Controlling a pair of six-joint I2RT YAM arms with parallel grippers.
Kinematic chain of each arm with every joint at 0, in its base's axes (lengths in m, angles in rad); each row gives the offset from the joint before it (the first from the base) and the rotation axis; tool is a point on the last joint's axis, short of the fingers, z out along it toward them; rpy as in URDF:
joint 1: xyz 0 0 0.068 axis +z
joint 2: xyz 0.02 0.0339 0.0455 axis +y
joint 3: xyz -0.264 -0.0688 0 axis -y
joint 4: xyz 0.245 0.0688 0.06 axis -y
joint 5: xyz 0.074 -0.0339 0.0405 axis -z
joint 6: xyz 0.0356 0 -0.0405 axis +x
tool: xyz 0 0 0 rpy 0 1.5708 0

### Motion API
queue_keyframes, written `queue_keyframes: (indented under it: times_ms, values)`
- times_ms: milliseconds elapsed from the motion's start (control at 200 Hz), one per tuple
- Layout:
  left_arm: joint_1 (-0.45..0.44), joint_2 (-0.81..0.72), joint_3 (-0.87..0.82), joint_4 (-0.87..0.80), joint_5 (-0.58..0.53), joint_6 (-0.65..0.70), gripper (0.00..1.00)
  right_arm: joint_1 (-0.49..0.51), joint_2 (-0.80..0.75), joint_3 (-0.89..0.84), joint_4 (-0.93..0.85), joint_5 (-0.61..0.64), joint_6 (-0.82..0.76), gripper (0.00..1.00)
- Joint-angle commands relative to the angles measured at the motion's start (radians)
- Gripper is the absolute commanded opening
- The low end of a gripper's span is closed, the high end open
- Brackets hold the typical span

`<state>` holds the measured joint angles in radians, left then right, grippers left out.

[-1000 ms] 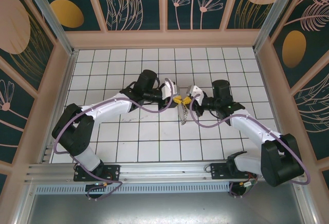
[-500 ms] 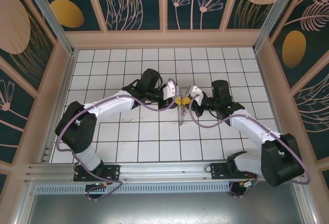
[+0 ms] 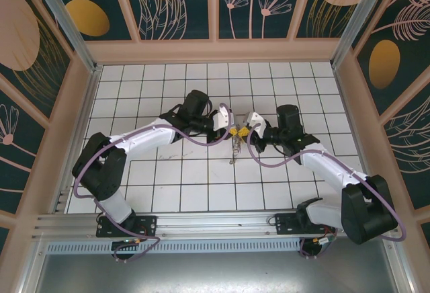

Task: Put the keys on the keyring

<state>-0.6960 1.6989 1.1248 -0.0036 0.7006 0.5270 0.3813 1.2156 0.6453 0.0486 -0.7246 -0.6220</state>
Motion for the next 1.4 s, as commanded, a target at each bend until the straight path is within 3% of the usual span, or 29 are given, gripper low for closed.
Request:
queue_keyframes:
  times_ms: [0, 80, 115, 210, 500, 601, 861, 961, 1396]
  values:
    - [-0.007, -0.025, -0.045, 0.118, 0.059, -0.036, 0.0, 0.005, -0.021, -0.005, 0.054, -0.024, 0.002, 0.0]
    - [-0.006, -0.016, -0.037, 0.099, 0.057, -0.039, 0.0, 0.005, -0.027, -0.012, 0.065, -0.026, 0.01, 0.0]
    - [-0.006, -0.007, -0.026, 0.074, 0.054, -0.032, 0.07, 0.005, -0.029, -0.012, 0.066, -0.026, 0.012, 0.0]
    - [-0.006, 0.008, 0.004, 0.016, 0.05, -0.022, 0.13, 0.005, -0.031, -0.004, 0.062, -0.033, 0.008, 0.0]
    - [-0.006, 0.047, 0.036, -0.017, 0.031, 0.004, 0.17, 0.005, -0.023, -0.004, 0.071, -0.046, 0.012, 0.0]
    - [-0.007, 0.054, 0.043, -0.025, 0.026, 0.007, 0.17, 0.004, -0.023, -0.001, 0.071, -0.045, 0.011, 0.0]
    - [-0.007, 0.05, 0.05, -0.054, -0.002, 0.022, 0.04, 0.002, -0.03, -0.01, 0.078, -0.038, 0.009, 0.0]
    - [-0.006, 0.041, 0.042, -0.053, -0.007, 0.022, 0.12, -0.001, -0.031, -0.006, 0.069, -0.039, 0.005, 0.0]
    - [-0.007, 0.021, 0.007, 0.002, -0.042, 0.0, 0.18, -0.005, -0.028, -0.006, 0.058, -0.036, -0.003, 0.0]
